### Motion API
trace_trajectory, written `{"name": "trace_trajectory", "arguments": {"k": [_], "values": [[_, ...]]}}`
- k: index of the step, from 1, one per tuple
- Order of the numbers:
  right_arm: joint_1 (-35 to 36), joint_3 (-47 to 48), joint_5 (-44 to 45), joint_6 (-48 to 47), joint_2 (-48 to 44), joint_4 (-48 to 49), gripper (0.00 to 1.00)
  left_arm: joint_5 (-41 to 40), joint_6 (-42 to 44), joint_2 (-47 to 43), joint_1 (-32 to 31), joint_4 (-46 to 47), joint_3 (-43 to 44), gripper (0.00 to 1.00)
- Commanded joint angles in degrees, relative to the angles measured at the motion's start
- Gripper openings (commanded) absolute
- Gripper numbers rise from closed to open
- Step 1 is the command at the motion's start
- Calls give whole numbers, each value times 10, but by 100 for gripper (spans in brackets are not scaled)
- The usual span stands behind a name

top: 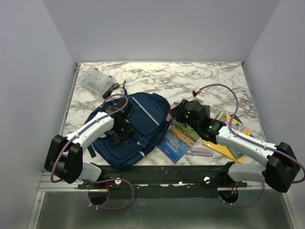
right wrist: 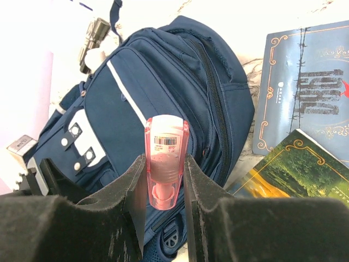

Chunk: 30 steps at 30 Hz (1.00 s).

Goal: Pack the student bag
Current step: Pick up the stationery from the center of the board, then place the stationery in the student bag.

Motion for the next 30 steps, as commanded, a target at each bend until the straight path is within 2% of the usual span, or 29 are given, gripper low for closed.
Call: {"name": "trace_trajectory", "arguments": {"k": [1, 10, 11, 14, 16, 19, 22, 24, 27, 30], "values": [[5, -17, 13, -21, -6, 29, 10, -58, -57, 26, -21, -47, 22, 57], [7, -18, 12, -28, 1, 38, 10, -94, -96, 92, -45, -58, 22, 56], [9, -17, 12, -28, 4, 40, 10, -96, -96, 99, -48, -59, 23, 54], [18, -10, 8, -30, 20, 52, 10, -99, -97, 101, -54, -56, 22, 38], [27, -9, -8, -30, 36, 79, 10, -110, -95, 82, -60, -54, 22, 34], [33, -27, -99, -28, 59, 183, 10, -107, -76, 37, -64, -25, 11, 28], [45, -77, -211, -48, 98, 406, 10, -91, -51, -22, -64, 18, -16, 17], [46, -79, -271, -44, 149, 505, 10, -83, -34, -59, -64, 46, -34, 13], [47, -53, -348, -18, 235, 588, 11, -75, -15, -110, -64, 79, -60, 9], [54, -44, -371, 12, 297, 663, 11, -70, 3, -157, -64, 107, -85, 4]]}}
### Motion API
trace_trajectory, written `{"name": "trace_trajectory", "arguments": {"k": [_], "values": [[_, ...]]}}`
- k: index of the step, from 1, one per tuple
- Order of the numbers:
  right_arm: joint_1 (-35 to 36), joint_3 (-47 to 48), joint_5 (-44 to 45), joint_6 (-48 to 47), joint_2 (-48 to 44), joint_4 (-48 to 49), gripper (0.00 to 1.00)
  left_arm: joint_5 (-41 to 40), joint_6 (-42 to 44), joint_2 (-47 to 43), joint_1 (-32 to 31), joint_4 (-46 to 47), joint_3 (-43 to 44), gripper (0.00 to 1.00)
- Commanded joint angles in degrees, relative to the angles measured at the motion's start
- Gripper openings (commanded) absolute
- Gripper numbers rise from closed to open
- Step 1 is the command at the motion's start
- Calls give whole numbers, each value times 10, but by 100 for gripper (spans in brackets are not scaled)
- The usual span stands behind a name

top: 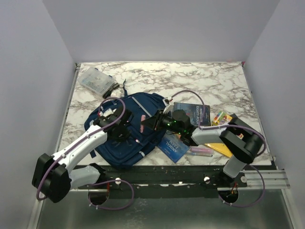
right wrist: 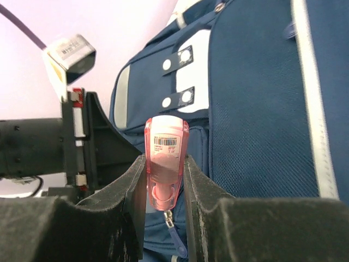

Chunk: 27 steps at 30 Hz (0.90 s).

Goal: Pack the student bag
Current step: Place the stationery in the student bag.

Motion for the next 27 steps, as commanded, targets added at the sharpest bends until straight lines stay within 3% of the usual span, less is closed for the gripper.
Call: {"name": "trace_trajectory", "arguments": {"k": [1, 5, 12, 18, 27], "values": [[10, 23, -100, 29, 77, 188, 11, 15, 41, -69, -2, 65, -36, 0], [40, 47, -73, 2, 113, 167, 12, 28, 53, -111, -2, 98, -63, 0], [93, 95, 44, 24, 155, 14, 11, 35, 55, -147, -1, 124, -90, 0], [103, 67, 101, 16, 134, 4, 17, 29, 45, -186, -1, 140, -120, 0], [89, 119, 90, -39, 143, -31, 17, 40, 40, -214, 0, 152, -141, 0]]}}
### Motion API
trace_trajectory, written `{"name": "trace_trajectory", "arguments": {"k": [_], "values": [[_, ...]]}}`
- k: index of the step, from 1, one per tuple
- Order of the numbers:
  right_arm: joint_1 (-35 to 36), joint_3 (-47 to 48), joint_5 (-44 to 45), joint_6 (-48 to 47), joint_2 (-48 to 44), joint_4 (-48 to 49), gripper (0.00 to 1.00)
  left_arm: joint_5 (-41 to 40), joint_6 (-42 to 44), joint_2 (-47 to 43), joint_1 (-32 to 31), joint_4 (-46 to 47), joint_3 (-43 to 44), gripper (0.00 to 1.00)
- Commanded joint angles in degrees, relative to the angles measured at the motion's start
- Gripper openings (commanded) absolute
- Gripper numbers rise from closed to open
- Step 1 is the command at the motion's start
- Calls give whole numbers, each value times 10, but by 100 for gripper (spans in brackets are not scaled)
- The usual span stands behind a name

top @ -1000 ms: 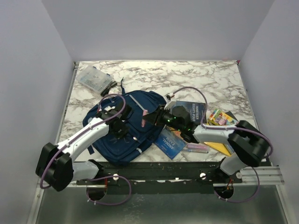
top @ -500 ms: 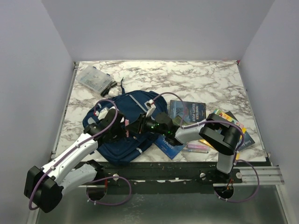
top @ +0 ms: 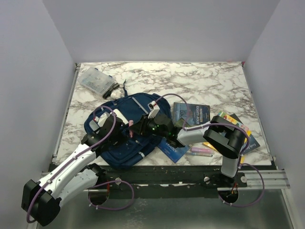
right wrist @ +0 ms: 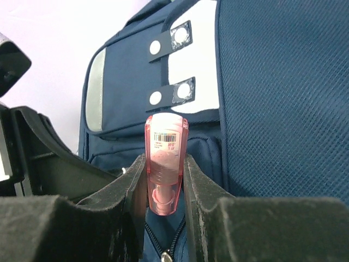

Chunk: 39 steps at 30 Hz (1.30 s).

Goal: Pack the student bag
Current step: Place the stationery in the student bag.

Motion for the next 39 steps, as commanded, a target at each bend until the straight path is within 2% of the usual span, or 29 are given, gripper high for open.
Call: {"name": "trace_trajectory", "arguments": {"k": [1, 4, 8, 10, 11, 13, 17, 18, 22, 24, 27, 30, 34, 39], "values": [[-4, 16, 21, -42, 7, -26, 17, 23, -5, -16, -1, 32, -5, 0], [-2, 30, -3, -61, 13, -58, 17, 25, -1, -17, -1, 37, -2, 0], [21, 6, -28, -28, 7, -67, 25, 29, 2, -14, -1, 42, 3, 0], [21, -12, -61, 20, 3, -46, 35, 30, 2, -14, -1, 45, 2, 0], [20, -13, -75, 36, -2, -53, 44, 28, 2, -15, -1, 46, 1, 0], [19, 4, -83, 50, -14, -108, 56, 25, 1, -20, -1, 48, -2, 0], [-1, 2, -109, 58, -49, -143, 74, 24, 2, -31, -1, 50, -10, 0], [-10, 7, -123, 54, -54, -163, 74, 24, 3, -33, -1, 51, -10, 0], [-42, 30, -138, 9, -70, -217, 75, 39, 4, -36, 0, 52, -10, 0], [-56, 42, -156, -13, -69, -213, 73, 44, 4, -38, -1, 52, -12, 0], [-77, 53, -181, -34, -54, -203, 60, 40, 4, -42, 0, 55, -21, 0], [-94, 81, -210, -49, -35, -203, 56, 39, 2, -50, -1, 55, -27, 0], [-95, 107, -255, -40, 6, -188, 46, 37, 4, -53, 0, 57, -25, 0], [-94, 73, -288, 6, 31, -107, 43, 45, 8, -49, 1, 57, -20, 0]]}}
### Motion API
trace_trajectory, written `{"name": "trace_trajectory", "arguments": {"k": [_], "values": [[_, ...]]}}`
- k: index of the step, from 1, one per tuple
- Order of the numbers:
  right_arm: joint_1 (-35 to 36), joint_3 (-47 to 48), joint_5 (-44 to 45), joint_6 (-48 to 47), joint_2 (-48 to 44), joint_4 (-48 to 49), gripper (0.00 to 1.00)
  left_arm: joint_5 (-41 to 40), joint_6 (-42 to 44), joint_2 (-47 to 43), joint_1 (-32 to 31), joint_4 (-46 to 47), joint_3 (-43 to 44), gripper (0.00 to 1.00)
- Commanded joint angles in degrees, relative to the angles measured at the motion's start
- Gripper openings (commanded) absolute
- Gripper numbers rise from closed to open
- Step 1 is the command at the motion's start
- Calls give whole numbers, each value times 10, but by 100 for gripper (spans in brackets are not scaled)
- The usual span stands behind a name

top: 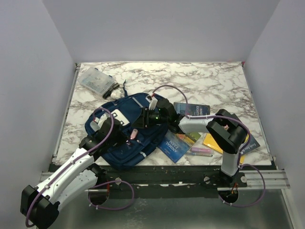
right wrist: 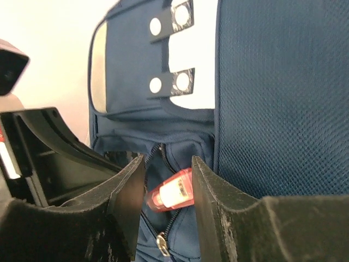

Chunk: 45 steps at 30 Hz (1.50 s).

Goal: Pack the student bag
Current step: Place the stationery in the student bag.

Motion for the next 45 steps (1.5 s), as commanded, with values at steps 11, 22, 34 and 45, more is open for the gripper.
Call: {"name": "trace_trajectory", "arguments": {"k": [11, 22, 34, 45], "values": [[15, -55, -92, 59, 33, 83, 25, 24, -3, -8, 0, 27, 7, 0], [33, -126, -149, 192, 17, 232, 22, 30, -7, -14, 0, 36, 0, 0], [-3, -90, 129, -40, -196, -290, 52, 26, -5, -21, 0, 36, -14, 0], [-6, -158, 477, 176, -380, -661, 61, 37, 24, -5, 0, 50, -9, 0]]}}
